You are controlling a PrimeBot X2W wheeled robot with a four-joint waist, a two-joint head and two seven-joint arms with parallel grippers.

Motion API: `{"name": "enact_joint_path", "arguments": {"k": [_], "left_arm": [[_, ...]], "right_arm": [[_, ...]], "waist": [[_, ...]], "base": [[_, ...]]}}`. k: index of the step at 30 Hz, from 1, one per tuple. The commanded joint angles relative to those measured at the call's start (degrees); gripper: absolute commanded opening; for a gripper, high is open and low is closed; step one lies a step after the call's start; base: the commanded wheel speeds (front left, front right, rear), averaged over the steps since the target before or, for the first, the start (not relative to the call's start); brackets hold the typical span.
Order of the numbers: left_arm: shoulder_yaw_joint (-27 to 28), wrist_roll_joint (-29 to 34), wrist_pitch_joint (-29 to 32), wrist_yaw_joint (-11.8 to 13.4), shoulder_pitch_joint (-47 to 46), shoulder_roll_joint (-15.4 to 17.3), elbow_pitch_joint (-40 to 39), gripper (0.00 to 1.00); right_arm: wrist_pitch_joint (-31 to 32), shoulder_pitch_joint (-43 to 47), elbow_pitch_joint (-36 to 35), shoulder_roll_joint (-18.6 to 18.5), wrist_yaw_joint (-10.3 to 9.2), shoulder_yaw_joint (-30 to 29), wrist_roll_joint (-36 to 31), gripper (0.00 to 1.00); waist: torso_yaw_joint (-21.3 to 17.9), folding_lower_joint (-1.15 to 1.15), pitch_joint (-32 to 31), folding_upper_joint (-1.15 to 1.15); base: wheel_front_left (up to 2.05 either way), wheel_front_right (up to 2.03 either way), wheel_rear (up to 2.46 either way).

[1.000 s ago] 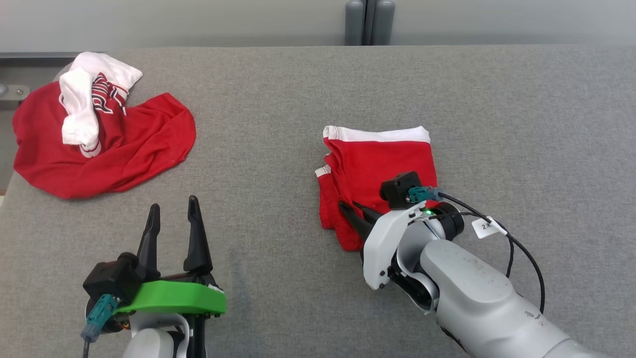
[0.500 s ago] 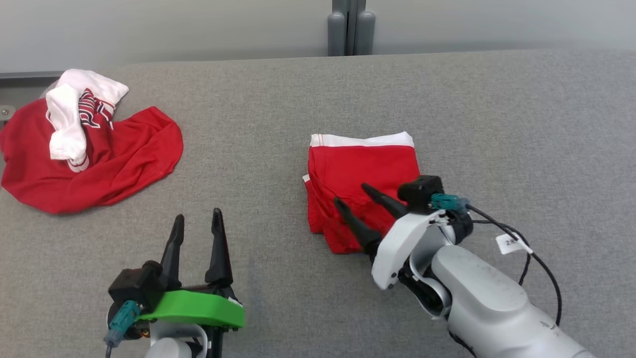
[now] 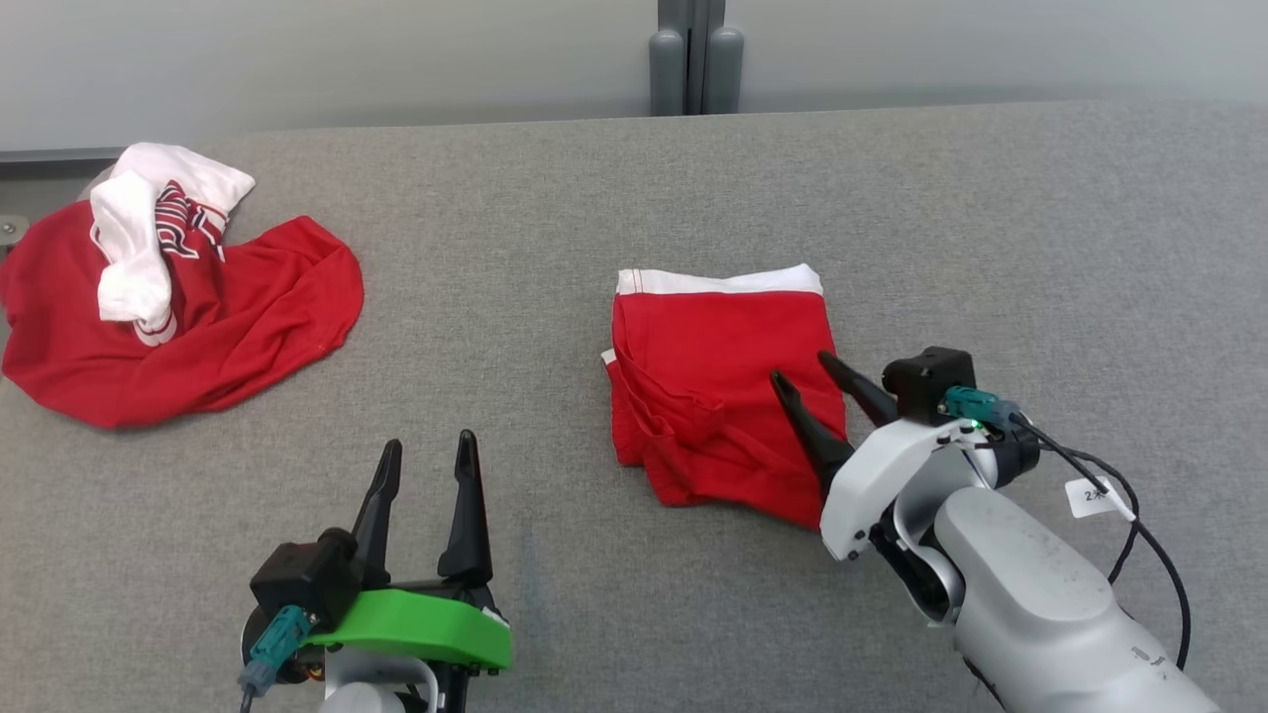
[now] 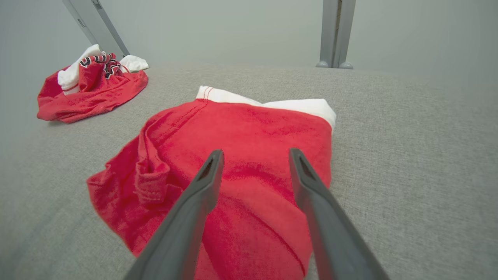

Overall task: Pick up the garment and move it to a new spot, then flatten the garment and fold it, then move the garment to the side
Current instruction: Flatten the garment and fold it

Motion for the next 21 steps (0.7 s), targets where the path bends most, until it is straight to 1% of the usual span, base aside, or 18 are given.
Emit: {"name": "enact_joint_path", "arguments": {"k": [1,5,9,12,13,17,21], "left_arm": [[0.0,-0.3,0.0,0.0,-0.1,0.1,0.2,1.00],[0.2,-0.2,0.0,0.2,-0.7,0.1,0.1,1.00],[0.6,-0.1,0.0,0.2,-1.2,0.1,0.0,1.00],[0.8,0.0,0.0,0.2,-1.3,0.1,-0.1,1.00],[1.0,-0.1,0.0,0.2,-1.3,0.1,-0.1,1.00],[1.0,-0.3,0.0,0.2,-1.3,0.1,-0.2,1.00],[1.2,-0.3,0.0,0.4,-1.4,0.1,-0.4,1.00]], "right_arm": [[0.6,0.8,0.8,0.4,-0.08,0.7,-0.7,0.00],[1.2,-0.6,3.6,1.4,-0.08,2.3,-1.0,0.00],[1.0,-2.0,5.4,3.3,-0.08,5.2,0.3,0.00],[0.8,-2.8,5.7,4.1,-0.08,8.6,1.5,0.00],[0.8,-3.2,5.6,4.5,-0.08,11.1,2.4,0.00],[1.3,-3.9,5.7,5.2,-0.08,16.3,4.3,0.00],[1.3,-4.4,6.5,5.4,-0.08,20.5,6.2,0.00]], "waist": [[0.5,0.00,0.4,0.00],[1.5,0.00,1.0,0.00],[2.5,0.00,1.3,0.00],[3.3,0.00,1.4,0.00],[3.7,0.00,1.5,0.00],[4.3,0.00,1.6,0.00],[4.5,0.00,1.9,0.00]], "base": [[0.00,0.00,0.00],[0.00,0.00,0.00],[0.00,0.00,0.00],[0.00,0.00,0.00],[0.00,0.00,0.00],[0.00,0.00,0.00],[0.00,0.00,0.00]]}}
